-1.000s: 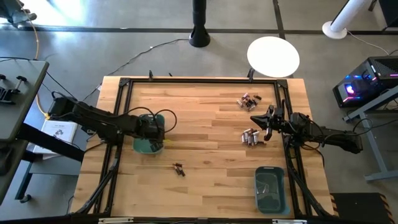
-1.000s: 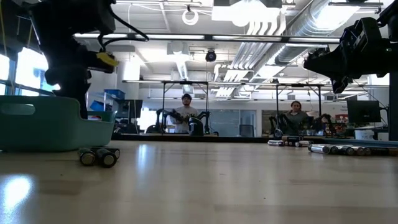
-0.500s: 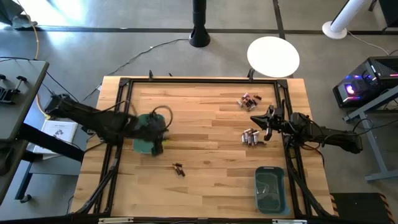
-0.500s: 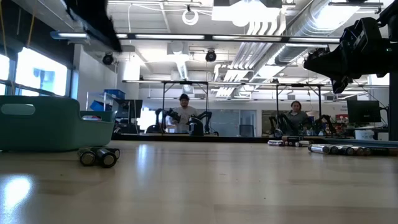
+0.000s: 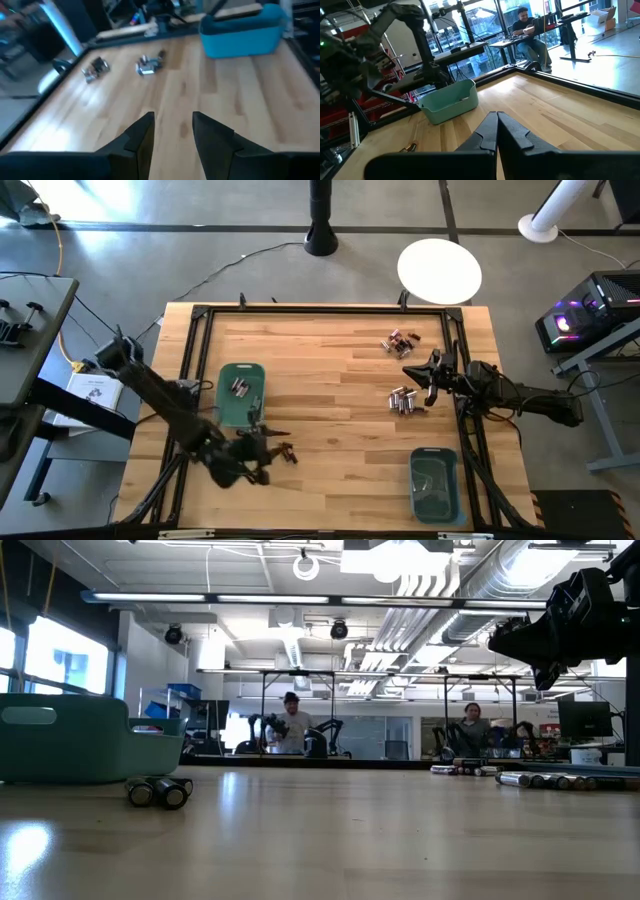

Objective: Sort batteries
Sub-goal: Put the black battery into the blue bin

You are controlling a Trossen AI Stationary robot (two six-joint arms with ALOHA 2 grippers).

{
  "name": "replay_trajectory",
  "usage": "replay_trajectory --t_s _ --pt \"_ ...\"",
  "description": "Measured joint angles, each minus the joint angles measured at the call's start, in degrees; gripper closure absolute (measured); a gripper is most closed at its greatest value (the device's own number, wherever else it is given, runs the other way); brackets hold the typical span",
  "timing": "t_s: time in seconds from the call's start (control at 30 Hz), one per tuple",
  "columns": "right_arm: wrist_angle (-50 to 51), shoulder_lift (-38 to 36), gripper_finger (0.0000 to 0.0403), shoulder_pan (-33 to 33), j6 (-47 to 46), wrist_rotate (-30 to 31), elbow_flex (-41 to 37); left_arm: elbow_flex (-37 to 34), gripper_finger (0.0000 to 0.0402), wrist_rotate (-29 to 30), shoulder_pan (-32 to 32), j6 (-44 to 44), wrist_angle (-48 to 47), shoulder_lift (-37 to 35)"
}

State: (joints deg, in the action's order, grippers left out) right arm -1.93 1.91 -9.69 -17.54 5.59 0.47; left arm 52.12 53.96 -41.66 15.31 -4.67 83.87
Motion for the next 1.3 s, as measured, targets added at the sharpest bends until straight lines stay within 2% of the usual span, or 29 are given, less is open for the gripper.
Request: replay_trajectory --t_s 0.07,0.2,0.3,0.53,0.77,1.1,1.3 --pt "0.0 -0.02 0.0403 0.0 -0.01 0.01 -0.01 0.0 0.0278 -3.5 2.7 -3.52 6.83 3.39" --pt "0.0 -0.01 0.0403 0.0 -0.02 0.02 -0.01 0.0 0.0278 -18.68 10.39 -9.07 21.69 8.95" --pt "0.0 -0.02 0.0403 -0.02 -0.02 0.02 -0.02 0.0 0.0279 -28.21 16.06 -14.39 28.09 11.84" --pt "0.0 -0.02 0.0403 -0.01 -0.02 0.02 -0.01 0.0 0.0278 -37.96 29.39 -21.4 28.0 11.43" --pt "0.0 -0.02 0.0403 0.0 0.0 0.41 -0.01 0.04 0.0278 -50.06 38.28 -23.07 27.63 10.85" --pt "-1.74 0.0 0.0403 -0.02 0.86 3.64 -0.02 0.04 0.0278 -56.74 43.69 -29.95 28.97 10.87" --pt "-3.24 0.0 0.0403 -0.04 -8.59 4.03 -0.02 0.04 0.0278 -58.39 44.85 -31.43 32.56 10.31"
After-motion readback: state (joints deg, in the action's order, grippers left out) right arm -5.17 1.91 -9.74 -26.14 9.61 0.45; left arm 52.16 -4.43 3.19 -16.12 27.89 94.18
